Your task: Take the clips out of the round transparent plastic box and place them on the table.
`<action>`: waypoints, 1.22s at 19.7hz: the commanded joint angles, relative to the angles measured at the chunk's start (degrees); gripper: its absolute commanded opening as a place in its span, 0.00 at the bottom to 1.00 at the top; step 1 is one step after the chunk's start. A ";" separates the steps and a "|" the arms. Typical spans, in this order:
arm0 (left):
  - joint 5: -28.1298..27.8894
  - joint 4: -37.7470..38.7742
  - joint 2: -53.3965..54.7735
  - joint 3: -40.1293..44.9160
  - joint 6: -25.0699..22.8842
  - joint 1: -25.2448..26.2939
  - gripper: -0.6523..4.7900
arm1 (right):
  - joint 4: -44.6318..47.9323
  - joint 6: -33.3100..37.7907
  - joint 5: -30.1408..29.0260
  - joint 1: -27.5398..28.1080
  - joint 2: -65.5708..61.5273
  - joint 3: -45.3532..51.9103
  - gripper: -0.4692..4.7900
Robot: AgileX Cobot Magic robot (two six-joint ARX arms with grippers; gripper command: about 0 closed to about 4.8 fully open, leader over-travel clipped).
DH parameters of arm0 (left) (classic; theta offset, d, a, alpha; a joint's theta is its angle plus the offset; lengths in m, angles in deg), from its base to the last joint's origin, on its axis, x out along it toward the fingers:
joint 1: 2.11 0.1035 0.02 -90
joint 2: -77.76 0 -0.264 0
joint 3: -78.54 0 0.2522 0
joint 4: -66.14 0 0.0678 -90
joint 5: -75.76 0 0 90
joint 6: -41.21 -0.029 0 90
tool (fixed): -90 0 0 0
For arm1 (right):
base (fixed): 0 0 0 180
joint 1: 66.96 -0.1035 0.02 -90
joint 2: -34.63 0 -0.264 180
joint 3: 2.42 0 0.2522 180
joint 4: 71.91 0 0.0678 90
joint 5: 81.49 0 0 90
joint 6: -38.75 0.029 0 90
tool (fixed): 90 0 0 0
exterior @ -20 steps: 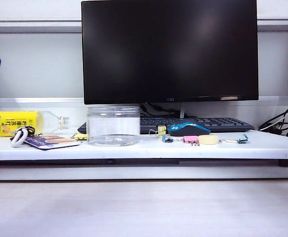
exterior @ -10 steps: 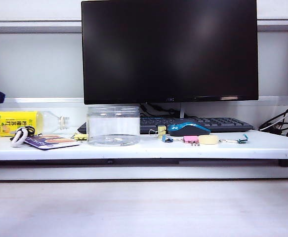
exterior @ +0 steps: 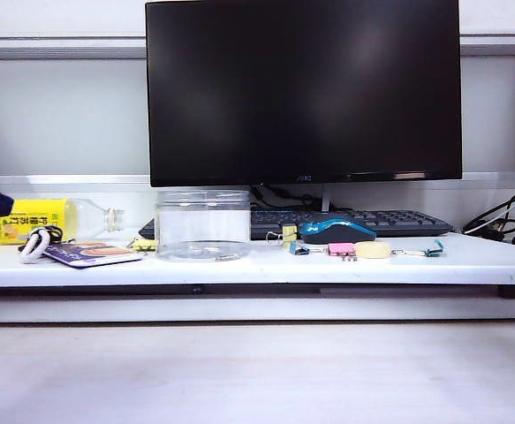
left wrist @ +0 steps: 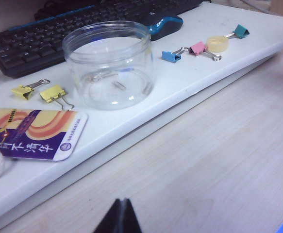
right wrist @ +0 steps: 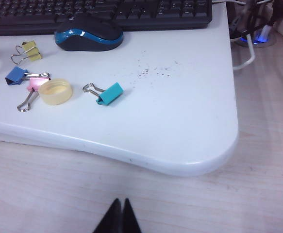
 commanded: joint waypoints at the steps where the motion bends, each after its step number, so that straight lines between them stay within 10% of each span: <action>1: -0.11 -0.33 0.04 0.15 0.37 -0.02 0.11 | -0.22 -0.15 0.11 -0.07 -0.07 0.13 0.08; 17: 0.33 -0.35 0.04 0.13 0.35 0.50 0.11 | 0.15 0.39 -0.26 -0.04 0.02 0.13 0.08; 24: 0.50 -0.35 0.04 0.13 0.35 16.66 0.11 | 0.17 0.39 -0.26 -0.04 0.02 0.13 0.08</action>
